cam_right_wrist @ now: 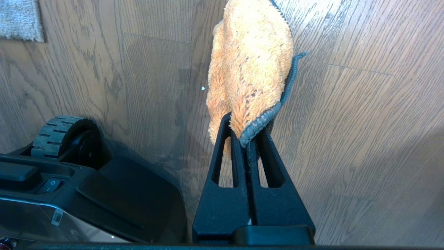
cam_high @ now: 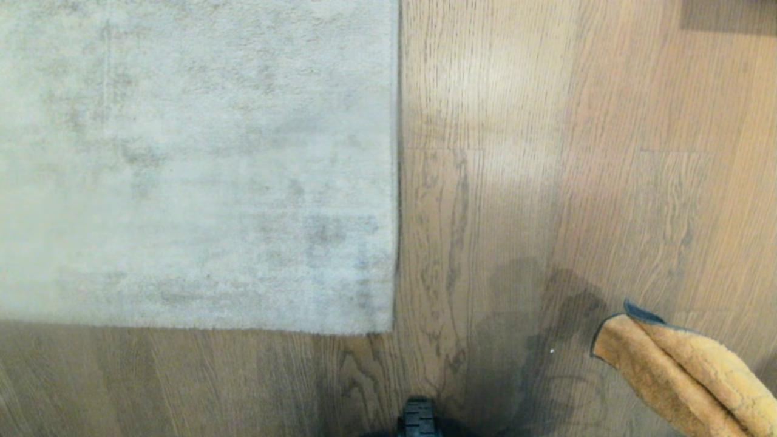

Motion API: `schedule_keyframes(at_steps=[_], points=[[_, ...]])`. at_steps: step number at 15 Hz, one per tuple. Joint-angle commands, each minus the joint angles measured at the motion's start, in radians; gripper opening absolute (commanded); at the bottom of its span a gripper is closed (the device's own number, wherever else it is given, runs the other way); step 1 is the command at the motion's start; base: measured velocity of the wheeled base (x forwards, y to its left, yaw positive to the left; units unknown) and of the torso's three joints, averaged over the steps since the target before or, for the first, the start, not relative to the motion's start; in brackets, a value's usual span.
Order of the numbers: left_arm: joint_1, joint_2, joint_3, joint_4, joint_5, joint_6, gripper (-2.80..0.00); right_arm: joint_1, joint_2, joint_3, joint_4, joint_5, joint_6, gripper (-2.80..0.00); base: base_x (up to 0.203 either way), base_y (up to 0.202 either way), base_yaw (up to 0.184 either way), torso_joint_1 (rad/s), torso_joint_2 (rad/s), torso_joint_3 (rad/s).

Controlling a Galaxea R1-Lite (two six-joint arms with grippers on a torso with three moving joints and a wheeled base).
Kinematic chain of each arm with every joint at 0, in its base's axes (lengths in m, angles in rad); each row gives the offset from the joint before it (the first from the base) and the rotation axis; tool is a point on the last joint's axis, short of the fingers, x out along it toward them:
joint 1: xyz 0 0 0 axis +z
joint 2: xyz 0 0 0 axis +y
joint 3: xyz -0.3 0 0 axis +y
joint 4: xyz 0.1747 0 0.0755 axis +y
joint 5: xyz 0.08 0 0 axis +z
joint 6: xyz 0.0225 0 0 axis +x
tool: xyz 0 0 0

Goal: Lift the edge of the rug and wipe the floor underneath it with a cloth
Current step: Put down the rag

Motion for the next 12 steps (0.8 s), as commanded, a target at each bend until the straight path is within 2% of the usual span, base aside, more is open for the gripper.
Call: schedule_keyframes(at_steps=[1, 12], points=[[-0.002, -0.077, -0.001, 0.001, 0.007, -0.022, -2.8, 0.0, 0.001, 0.0, 0.001, 0.001, -0.001, -2.8, 0.0, 0.0, 0.0, 0.0, 0.0, 0.0], [-0.002, -0.077, 0.0, 0.001, 0.008, -0.027, -2.8, 0.0, 0.001, 0.0, 0.001, 0.001, -0.001, -2.8, 0.0, 0.0, 0.0, 0.0, 0.0, 0.0]])
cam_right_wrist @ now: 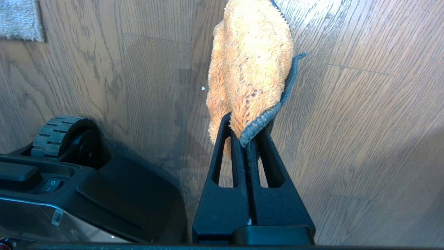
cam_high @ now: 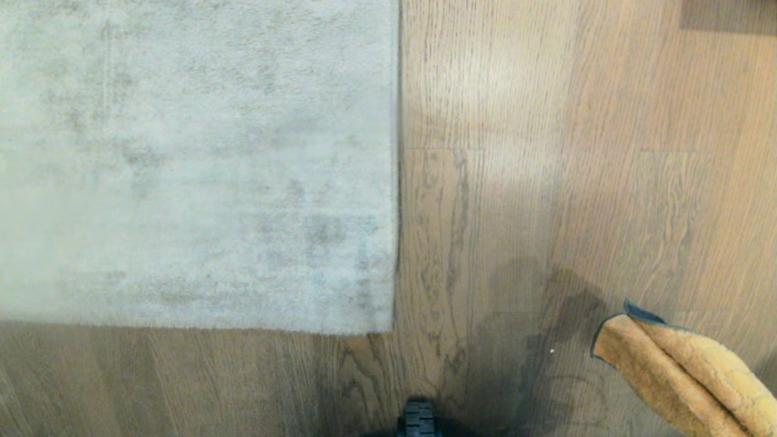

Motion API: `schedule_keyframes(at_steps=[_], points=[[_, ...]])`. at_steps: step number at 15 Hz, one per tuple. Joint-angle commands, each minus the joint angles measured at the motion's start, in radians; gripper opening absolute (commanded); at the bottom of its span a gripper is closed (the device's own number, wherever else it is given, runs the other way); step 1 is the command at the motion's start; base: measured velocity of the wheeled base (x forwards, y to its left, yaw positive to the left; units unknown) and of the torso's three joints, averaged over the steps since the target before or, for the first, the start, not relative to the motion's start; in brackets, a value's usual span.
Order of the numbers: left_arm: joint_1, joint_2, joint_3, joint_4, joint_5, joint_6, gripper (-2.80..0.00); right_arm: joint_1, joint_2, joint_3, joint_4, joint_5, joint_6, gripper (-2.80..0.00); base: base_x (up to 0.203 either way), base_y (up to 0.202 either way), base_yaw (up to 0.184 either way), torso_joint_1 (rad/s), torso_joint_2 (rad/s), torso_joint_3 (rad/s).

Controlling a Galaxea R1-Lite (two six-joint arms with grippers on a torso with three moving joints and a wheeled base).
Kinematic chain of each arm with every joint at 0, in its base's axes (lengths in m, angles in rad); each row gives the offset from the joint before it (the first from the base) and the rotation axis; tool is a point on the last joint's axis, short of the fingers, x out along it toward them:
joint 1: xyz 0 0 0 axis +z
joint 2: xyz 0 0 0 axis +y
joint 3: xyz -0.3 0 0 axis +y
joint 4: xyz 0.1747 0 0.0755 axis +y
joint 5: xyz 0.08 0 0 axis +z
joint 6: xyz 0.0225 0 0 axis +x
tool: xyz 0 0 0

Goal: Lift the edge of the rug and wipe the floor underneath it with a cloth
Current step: Put down the rag

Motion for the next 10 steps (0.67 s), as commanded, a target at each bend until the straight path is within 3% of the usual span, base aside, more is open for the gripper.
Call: schedule_keyframes(at_steps=[1, 10], points=[[0.0, 0.0, 0.001, 0.0, 0.0, 0.0, -2.8, 0.0, 0.001, 0.0, 0.001, 0.001, -0.001, -2.8, 0.0, 0.0, 0.0, 0.0, 0.0, 0.0], [0.0, 0.0, 0.001, 0.0, 0.0, 0.0, -2.8, 0.0, 0.001, 0.0, 0.001, 0.001, -0.001, -2.8, 0.0, 0.0, 0.0, 0.0, 0.0, 0.0]])
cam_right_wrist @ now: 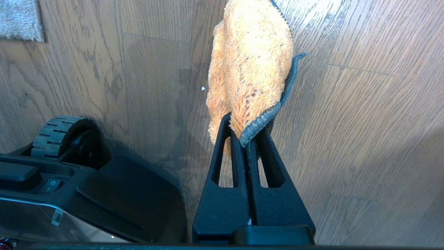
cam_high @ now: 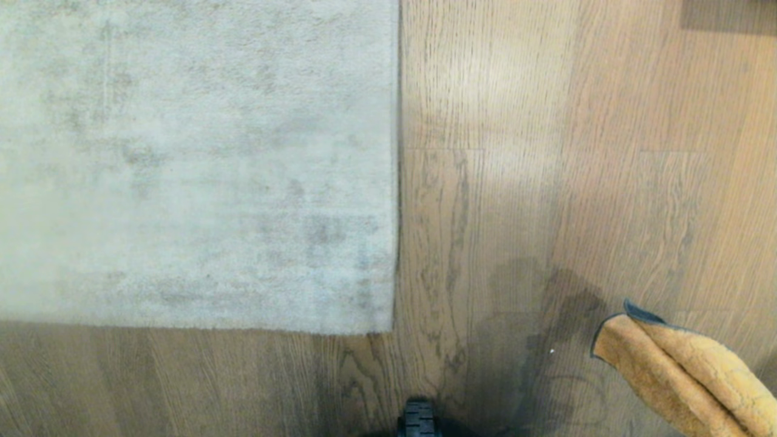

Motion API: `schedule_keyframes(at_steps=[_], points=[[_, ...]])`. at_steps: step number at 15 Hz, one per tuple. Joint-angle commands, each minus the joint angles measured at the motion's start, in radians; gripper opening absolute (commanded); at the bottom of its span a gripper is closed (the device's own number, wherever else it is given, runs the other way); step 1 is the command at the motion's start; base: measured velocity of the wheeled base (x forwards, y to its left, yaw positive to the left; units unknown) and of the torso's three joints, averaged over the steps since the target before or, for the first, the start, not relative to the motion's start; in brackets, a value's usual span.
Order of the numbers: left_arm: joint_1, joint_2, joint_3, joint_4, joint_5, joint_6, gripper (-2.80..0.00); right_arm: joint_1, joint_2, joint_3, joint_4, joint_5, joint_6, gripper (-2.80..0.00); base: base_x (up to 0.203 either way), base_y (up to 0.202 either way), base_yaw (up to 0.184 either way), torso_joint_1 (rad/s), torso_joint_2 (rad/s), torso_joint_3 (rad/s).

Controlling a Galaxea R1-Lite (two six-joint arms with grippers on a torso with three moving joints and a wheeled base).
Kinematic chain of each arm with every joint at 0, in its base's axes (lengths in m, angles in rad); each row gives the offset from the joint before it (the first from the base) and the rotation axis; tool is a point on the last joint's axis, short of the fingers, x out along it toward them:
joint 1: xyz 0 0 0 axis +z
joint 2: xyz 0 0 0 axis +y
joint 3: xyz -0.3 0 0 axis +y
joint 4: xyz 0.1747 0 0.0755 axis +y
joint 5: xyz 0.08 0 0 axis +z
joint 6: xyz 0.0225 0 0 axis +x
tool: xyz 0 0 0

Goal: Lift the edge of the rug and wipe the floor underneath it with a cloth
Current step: Put down the rag

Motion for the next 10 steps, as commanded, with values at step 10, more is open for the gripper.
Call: schedule_keyframes(at_steps=[10], points=[[0.0, 0.0, 0.0, 0.0, -0.005, 0.001, -2.8, 0.0, 0.001, 0.0, 0.001, 0.001, -0.001, -2.8, 0.0, 0.0, 0.0, 0.0, 0.0, 0.0]])
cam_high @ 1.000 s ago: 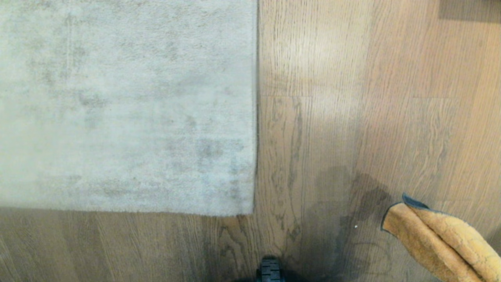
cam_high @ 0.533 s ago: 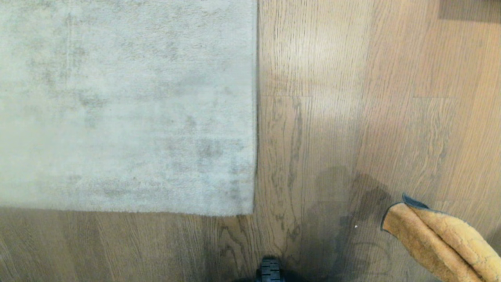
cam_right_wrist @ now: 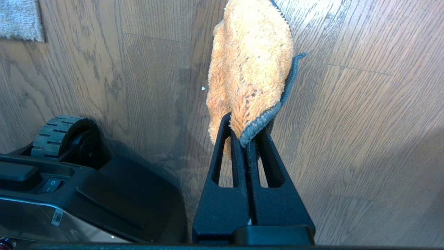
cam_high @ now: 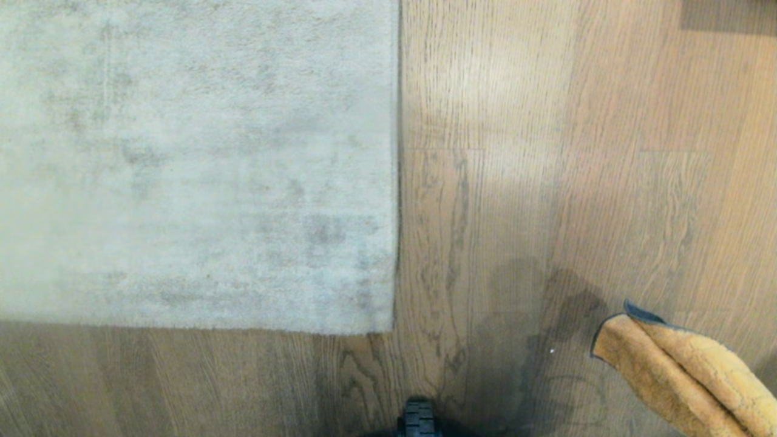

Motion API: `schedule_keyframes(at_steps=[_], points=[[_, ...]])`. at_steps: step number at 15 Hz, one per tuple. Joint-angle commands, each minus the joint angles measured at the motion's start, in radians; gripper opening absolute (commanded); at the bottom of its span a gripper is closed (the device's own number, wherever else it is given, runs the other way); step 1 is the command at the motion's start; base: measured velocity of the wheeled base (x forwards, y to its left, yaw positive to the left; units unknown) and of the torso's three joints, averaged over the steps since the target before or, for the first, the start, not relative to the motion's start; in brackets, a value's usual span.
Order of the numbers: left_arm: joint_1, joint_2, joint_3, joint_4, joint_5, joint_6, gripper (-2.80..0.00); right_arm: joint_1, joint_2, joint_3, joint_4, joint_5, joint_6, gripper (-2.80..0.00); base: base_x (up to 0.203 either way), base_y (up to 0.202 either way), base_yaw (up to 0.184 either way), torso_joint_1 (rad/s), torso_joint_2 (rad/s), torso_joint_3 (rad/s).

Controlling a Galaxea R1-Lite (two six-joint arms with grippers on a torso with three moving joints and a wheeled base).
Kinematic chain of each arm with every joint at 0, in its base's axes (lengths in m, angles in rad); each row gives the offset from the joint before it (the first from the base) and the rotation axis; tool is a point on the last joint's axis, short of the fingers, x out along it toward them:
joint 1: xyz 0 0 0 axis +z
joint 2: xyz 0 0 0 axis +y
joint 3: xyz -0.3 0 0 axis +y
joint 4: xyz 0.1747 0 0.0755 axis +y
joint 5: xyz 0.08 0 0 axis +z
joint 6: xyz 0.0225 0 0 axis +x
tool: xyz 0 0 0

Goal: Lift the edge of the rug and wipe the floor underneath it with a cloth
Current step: Put down the rag

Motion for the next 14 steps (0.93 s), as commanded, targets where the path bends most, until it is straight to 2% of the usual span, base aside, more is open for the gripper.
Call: schedule_keyframes(at_steps=[1, 9, 14], points=[[0.0, 0.0, 0.0, 0.0, 0.002, 0.0, -2.8, 0.0, 0.001, 0.0, 0.001, 0.0, -0.001, -2.8, 0.0, 0.0, 0.0, 0.0, 0.0, 0.0], [0.0, 0.0, 0.0, 0.0, 0.003, 0.003, -2.8, 0.0, 0.001, 0.0, 0.001, 0.0, -0.001, -2.8, 0.0, -0.007, 0.0, 0.0, 0.0, 0.0], [0.0, 0.0, 0.0, 0.0, 0.004, 0.003, -2.8, 0.0, 0.001, 0.0, 0.001, 0.0, -0.001, -2.8, 0.0, -0.167, -0.002, 0.0, 0.0, 0.003]])
